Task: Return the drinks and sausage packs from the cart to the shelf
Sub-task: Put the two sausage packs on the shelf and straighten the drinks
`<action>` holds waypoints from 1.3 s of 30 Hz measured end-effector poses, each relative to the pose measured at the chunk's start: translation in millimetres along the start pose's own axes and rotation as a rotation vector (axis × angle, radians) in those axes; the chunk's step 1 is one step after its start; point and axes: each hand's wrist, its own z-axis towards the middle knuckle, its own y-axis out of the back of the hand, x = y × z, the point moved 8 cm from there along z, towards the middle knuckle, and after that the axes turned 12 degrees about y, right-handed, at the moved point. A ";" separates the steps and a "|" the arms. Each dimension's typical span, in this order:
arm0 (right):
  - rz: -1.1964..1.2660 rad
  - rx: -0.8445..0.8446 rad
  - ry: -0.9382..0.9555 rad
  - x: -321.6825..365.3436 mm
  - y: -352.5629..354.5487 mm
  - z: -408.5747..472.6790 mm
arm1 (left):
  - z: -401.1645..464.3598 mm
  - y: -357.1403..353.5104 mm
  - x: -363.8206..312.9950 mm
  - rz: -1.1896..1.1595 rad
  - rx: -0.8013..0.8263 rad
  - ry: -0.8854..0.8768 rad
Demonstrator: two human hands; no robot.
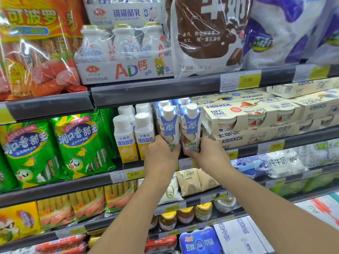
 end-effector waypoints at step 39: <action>0.258 -0.039 0.111 57.0 -3.4 -50.4 | -8.0 71.6 75.3 -0.083 -0.138 -0.057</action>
